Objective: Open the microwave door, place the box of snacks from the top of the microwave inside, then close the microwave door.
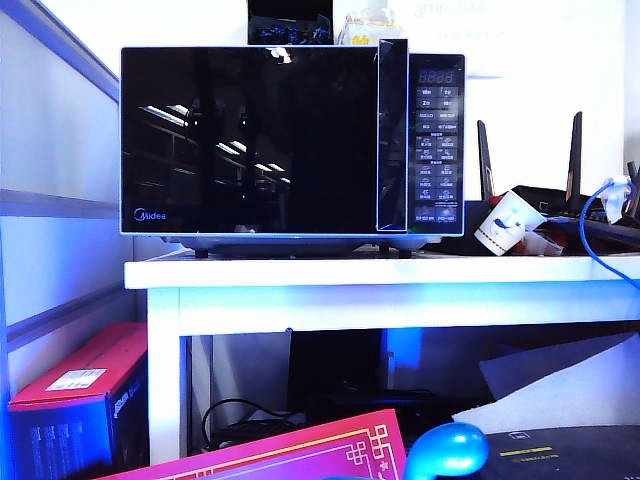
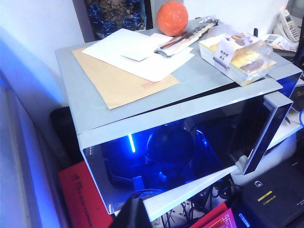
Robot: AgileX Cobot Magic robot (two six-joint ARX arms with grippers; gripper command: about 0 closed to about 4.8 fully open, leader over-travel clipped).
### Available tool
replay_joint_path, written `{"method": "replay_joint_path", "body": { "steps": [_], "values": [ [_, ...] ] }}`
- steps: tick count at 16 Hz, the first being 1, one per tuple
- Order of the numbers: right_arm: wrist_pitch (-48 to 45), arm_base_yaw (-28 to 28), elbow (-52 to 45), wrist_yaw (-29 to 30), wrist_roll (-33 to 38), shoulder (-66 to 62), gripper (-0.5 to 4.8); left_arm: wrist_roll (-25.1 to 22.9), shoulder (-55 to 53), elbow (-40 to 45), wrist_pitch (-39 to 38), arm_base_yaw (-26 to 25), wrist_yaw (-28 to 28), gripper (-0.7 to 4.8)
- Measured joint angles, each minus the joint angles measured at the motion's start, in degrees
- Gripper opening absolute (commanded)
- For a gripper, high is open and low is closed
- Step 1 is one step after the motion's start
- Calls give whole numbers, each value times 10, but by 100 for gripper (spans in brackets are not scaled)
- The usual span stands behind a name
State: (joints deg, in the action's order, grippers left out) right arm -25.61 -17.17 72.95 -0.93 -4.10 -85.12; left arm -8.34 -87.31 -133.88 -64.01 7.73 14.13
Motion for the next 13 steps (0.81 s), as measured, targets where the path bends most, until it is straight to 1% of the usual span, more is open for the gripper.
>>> {"method": "replay_joint_path", "body": {
  "steps": [1,3,4,6,7,8,9,11,13],
  "values": [
    [9,27,0,55,16,-1,366,0,0,0,0,0,0,-6],
    [22,95,0,239,63,-6,364,0,0,0,1,0,0,-6],
    [32,129,0,346,91,-14,364,0,-1,0,15,0,0,-6],
    [32,142,0,415,98,-35,364,0,-6,0,53,0,0,-6],
    [23,144,0,462,102,-54,364,0,-16,0,85,0,0,-6],
    [23,143,0,487,108,-68,364,0,-28,0,104,0,0,-6],
    [22,139,0,503,118,-83,364,1,-44,0,117,0,0,-6],
    [-10,136,1,507,130,-111,364,2,-61,0,120,0,0,-6],
    [-16,132,44,530,158,-152,364,2,-70,0,122,0,0,-6]
  ]
}}
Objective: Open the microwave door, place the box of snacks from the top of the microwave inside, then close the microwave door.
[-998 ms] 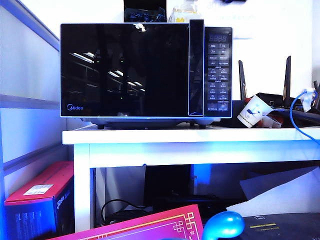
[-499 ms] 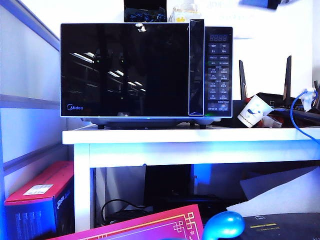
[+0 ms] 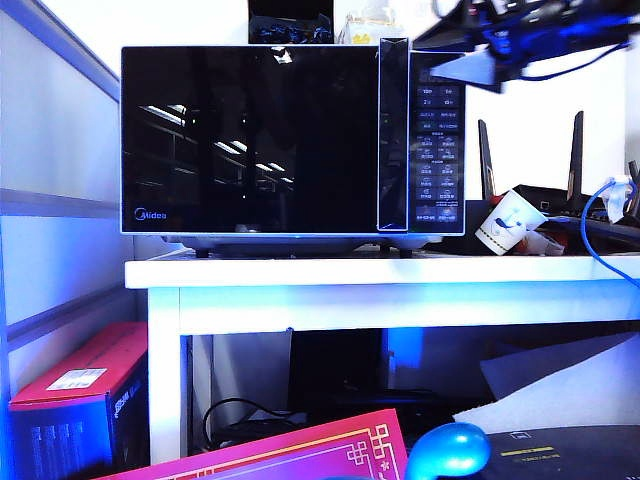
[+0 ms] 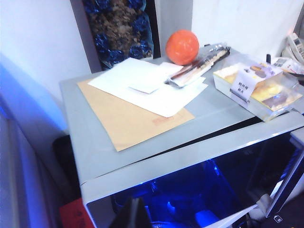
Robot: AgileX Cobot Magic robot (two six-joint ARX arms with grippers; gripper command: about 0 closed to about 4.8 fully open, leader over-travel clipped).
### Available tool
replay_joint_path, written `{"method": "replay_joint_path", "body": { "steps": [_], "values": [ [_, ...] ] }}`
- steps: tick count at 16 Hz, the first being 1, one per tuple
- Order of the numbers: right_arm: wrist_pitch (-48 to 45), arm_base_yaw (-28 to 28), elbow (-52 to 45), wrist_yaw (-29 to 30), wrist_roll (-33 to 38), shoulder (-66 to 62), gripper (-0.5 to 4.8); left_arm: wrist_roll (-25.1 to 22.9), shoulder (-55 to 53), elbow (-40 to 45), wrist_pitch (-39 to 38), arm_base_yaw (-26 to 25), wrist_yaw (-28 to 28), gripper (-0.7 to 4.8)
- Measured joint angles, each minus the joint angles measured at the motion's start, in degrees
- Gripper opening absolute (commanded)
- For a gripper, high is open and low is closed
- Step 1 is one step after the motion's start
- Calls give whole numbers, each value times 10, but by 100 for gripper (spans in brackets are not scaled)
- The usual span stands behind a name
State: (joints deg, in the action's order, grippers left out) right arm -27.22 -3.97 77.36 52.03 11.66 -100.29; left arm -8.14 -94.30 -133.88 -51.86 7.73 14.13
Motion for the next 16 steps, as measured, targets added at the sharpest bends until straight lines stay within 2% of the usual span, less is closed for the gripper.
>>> {"method": "replay_joint_path", "body": {
  "steps": [4,11,16],
  "values": [
    [-6,-12,101,53,54,-60,364,0,-5,0,20,0,0,-6],
    [-3,-16,105,129,107,-63,364,-1,-7,0,20,0,0,-6],
    [13,-9,104,212,137,-47,364,-1,-7,0,20,0,0,-6]
  ]
}}
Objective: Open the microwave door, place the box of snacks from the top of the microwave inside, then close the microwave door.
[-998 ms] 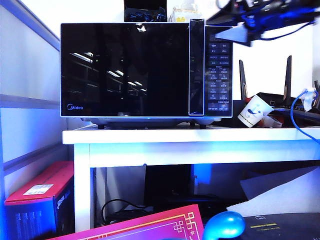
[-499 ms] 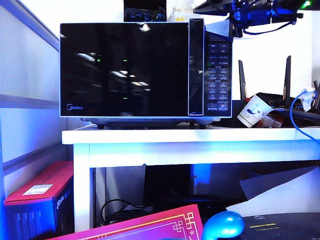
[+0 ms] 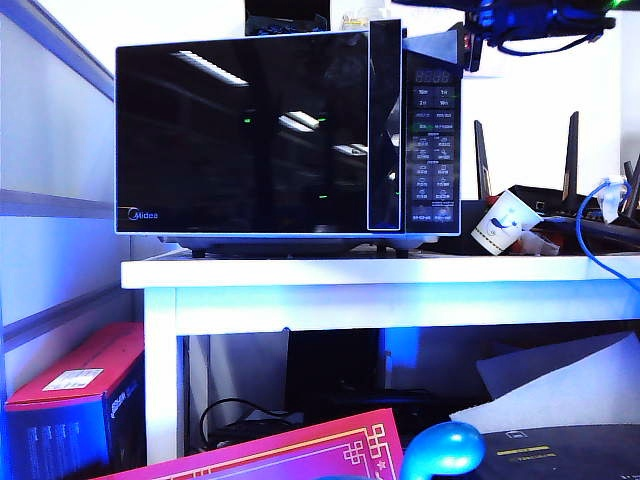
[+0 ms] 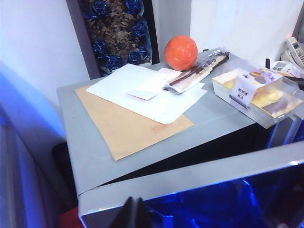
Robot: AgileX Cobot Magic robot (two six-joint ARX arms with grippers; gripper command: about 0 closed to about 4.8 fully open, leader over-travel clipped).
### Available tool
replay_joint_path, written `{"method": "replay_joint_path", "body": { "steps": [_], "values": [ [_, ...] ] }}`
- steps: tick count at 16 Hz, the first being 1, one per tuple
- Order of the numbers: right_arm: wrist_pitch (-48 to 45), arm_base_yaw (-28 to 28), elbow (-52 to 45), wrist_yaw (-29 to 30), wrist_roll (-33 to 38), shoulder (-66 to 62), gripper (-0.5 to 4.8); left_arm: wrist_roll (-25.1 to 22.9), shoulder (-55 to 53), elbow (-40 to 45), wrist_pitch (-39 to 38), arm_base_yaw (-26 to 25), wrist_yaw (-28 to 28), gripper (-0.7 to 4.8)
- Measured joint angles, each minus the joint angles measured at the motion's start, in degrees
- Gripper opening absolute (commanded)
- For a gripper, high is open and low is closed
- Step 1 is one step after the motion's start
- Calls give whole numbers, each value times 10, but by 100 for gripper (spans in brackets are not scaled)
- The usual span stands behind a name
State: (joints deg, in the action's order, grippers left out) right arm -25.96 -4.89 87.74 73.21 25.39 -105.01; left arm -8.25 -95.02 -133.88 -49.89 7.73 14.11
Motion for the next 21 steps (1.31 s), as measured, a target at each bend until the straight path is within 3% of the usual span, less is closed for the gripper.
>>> {"method": "replay_joint_path", "body": {
  "steps": [6,9,13,17,21],
  "values": [
    [-11,46,1,-5,-2,21,363,0,0,0,0,0,0,-6],
    [-11,42,1,-69,-40,21,323,0,0,0,0,0,0,-6],
    [20,9,1,-236,-155,21,323,-1,-1,0,3,0,0,-6],
    [99,-28,4,-331,-255,23,323,-1,-1,0,4,0,0,-6],
    [127,-33,4,-344,-269,27,323,-1,-1,0,4,0,0,-6]
  ]
}}
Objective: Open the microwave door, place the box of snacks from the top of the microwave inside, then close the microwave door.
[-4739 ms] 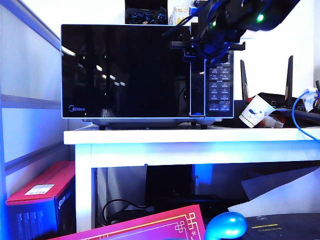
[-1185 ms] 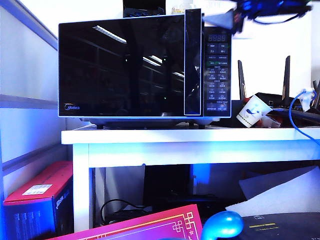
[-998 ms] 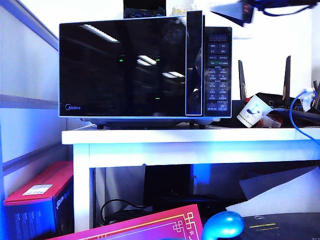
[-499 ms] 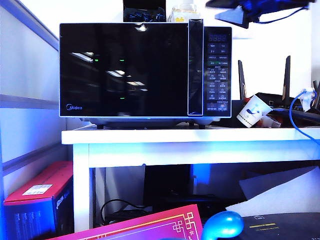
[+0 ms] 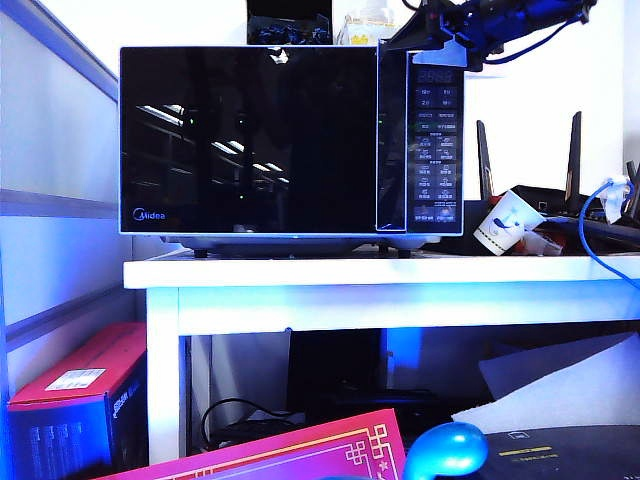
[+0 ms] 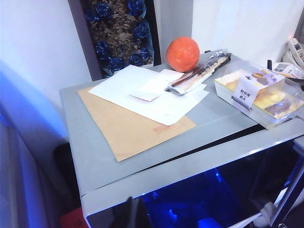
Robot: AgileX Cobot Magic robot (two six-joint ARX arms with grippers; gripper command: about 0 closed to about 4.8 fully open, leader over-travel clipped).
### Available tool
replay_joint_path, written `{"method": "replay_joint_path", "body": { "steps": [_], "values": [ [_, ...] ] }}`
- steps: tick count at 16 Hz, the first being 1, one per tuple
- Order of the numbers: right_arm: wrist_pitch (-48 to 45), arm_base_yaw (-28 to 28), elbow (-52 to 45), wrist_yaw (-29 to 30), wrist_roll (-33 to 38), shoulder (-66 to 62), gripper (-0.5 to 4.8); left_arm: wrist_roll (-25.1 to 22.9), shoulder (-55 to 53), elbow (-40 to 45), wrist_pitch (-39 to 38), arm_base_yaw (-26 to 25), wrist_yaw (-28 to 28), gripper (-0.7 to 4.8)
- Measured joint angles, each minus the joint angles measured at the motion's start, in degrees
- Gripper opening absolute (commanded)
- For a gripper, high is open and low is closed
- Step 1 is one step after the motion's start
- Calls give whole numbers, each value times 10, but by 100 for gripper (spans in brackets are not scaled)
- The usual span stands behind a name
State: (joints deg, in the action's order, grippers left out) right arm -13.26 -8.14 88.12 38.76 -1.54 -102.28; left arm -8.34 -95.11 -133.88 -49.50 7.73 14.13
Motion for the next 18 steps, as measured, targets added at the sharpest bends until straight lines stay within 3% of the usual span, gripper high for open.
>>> {"method": "replay_joint_path", "body": {
  "steps": [3,6,9,14,18],
  "values": [
    [55,23,-1,4,-12,30,323,0,0,0,0,0,0,-6],
    [54,50,-1,9,-41,31,323,0,0,0,0,0,0,-6],
    [51,29,-1,-63,-86,15,323,0,0,0,0,0,0,-6],
    [51,-4,-2,-72,-91,10,322,0,0,0,0,0,0,-6],
    [68,-8,-3,1,-94,9,322,0,0,0,0,0,0,-6]
  ]
}}
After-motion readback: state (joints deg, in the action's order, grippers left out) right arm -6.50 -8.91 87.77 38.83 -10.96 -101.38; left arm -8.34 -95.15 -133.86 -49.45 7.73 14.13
